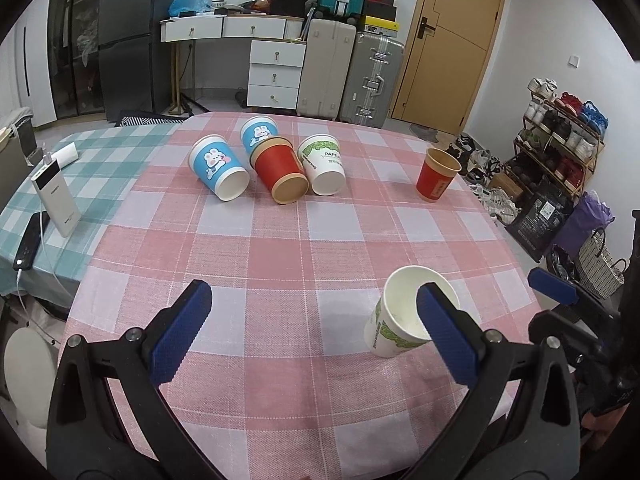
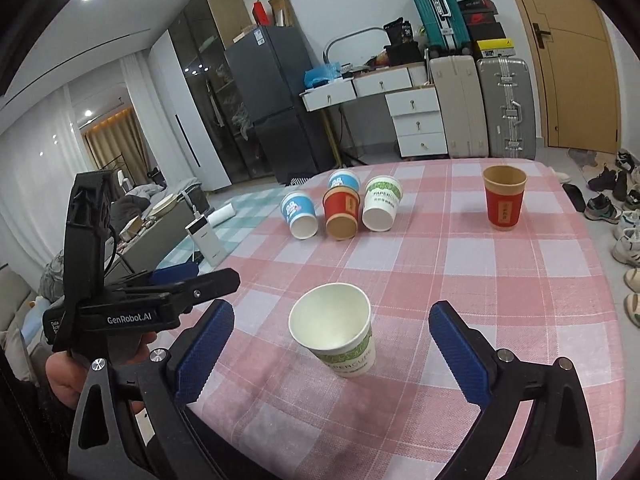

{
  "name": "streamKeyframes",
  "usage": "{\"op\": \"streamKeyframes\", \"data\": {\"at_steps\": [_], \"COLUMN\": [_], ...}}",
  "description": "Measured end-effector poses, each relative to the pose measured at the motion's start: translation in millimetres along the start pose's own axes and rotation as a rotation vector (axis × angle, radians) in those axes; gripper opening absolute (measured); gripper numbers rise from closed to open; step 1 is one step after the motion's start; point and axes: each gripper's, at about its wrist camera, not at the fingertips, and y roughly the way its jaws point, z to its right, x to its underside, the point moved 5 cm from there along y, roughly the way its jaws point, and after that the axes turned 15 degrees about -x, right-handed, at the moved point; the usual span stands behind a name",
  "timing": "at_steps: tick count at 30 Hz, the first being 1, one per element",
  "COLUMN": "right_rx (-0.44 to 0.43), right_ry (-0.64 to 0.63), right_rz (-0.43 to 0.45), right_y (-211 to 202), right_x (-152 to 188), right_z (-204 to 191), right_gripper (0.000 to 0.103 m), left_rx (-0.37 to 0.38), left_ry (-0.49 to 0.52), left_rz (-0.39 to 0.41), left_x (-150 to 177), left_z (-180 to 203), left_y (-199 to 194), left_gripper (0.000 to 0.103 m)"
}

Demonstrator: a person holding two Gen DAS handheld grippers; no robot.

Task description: Flip cup upright

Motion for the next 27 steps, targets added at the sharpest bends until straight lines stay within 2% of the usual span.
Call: {"op": "streamKeyframes", "data": {"at_steps": [27], "right_rx": [0.030], "right_ry": [0.006], "right_rz": [0.013], "right_y": [-6.4], "right_x": [5.6], "right_z": [2.1], "right_gripper": [0.101], "left_rx": [0.007], "left_ry": [0.038], "left_rz": [-0.009], "left_x": [8.9], "left_z": [12.1], "left_y": [-2.6], "left_gripper": [0.102]}}
